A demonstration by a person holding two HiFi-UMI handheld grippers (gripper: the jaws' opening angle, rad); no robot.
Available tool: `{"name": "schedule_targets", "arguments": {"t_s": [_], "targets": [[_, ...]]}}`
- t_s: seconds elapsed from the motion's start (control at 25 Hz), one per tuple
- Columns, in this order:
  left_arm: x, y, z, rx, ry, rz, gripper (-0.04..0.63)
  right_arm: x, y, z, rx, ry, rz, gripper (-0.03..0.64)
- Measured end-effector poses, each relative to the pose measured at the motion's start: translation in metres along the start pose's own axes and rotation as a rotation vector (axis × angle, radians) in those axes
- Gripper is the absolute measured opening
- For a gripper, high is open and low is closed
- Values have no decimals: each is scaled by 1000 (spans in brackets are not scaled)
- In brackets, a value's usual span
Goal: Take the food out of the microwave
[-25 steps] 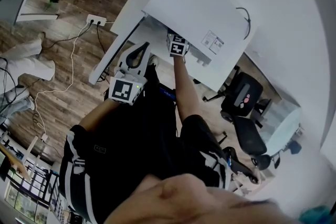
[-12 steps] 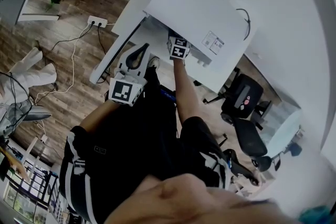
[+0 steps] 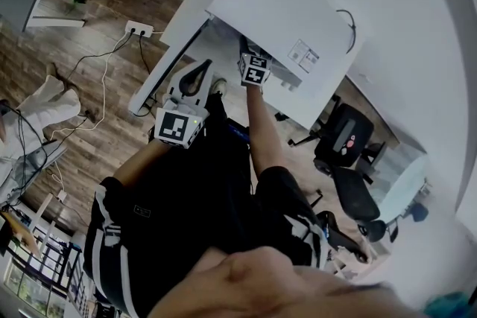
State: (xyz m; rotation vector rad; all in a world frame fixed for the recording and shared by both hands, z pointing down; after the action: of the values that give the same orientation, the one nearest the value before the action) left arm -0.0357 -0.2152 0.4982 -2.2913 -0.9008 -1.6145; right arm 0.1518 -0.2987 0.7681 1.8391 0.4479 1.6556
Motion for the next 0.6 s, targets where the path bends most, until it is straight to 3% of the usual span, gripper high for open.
{"name": "schedule_targets", "arguments": {"t_s": [0.6], "targets": [[0, -11, 2, 37, 31, 24, 31, 10, -43, -13, -4, 31, 8, 293]]}}
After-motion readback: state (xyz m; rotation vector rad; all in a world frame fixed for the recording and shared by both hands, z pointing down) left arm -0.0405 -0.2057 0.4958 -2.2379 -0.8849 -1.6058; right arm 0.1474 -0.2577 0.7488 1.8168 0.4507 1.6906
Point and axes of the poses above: the fingertips, and each gripper's own axes: y forward along the fingers, z to its right, x out of its underside, the point moved 4 cm from there along -y, backward along the fingers, and after that the axes turned 7 degrees about -y, right-handed, at the moved point
